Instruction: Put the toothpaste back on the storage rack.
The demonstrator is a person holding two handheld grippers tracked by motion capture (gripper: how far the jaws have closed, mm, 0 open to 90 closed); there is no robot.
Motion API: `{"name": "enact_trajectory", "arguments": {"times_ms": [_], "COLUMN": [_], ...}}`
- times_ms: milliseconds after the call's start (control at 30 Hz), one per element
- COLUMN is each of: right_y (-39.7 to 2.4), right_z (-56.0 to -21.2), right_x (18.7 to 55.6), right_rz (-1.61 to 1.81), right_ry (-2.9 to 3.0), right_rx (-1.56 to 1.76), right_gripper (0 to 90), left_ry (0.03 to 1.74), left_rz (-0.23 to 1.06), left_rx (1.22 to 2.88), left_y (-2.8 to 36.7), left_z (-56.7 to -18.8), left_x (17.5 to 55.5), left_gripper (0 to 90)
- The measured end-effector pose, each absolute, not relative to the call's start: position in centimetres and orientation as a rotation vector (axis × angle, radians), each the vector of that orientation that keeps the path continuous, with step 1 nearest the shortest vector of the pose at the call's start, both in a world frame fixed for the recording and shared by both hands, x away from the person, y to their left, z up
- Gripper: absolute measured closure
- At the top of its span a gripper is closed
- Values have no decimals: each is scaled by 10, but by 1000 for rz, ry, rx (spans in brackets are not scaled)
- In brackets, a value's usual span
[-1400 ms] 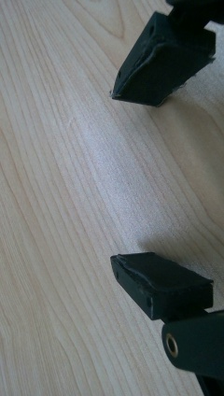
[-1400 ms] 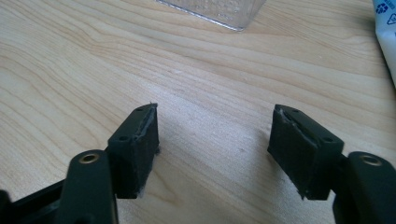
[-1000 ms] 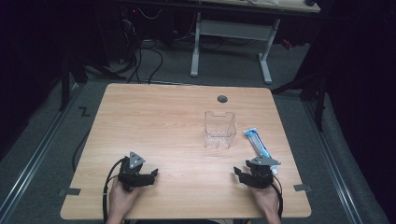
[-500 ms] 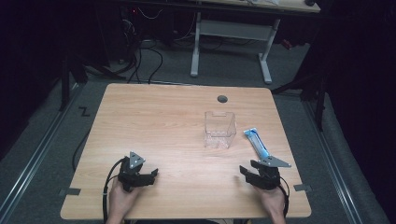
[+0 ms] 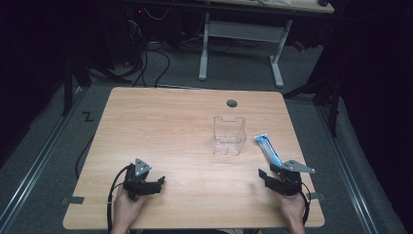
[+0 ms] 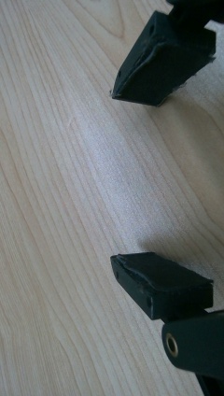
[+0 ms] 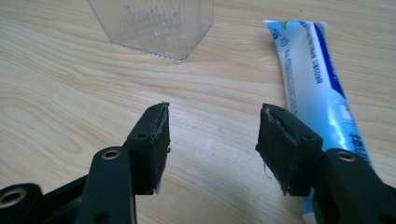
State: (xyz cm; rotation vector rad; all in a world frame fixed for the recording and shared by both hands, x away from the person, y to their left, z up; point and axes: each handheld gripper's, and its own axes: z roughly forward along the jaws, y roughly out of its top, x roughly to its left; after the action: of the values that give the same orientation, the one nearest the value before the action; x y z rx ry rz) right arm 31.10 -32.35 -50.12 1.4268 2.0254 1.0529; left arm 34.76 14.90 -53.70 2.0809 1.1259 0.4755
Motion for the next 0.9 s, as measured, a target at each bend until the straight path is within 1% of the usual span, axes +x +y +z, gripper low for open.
{"name": "enact_trajectory", "arguments": {"times_ms": [433, 900], "right_y": [-337, -345], "right_z": [-488, -471], "right_x": [322, 351], "right_rz": [1009, 907], "right_ry": [2017, 1998], "right_rx": [1427, 1424], "right_gripper": [452, 481], "left_ry": [1128, 1129], "left_rz": [477, 477], "left_rx": [2082, 2082], "left_y": [149, 149], "left_z": [-537, -537], "left_x": [348, 347], "left_gripper": [175, 175]}}
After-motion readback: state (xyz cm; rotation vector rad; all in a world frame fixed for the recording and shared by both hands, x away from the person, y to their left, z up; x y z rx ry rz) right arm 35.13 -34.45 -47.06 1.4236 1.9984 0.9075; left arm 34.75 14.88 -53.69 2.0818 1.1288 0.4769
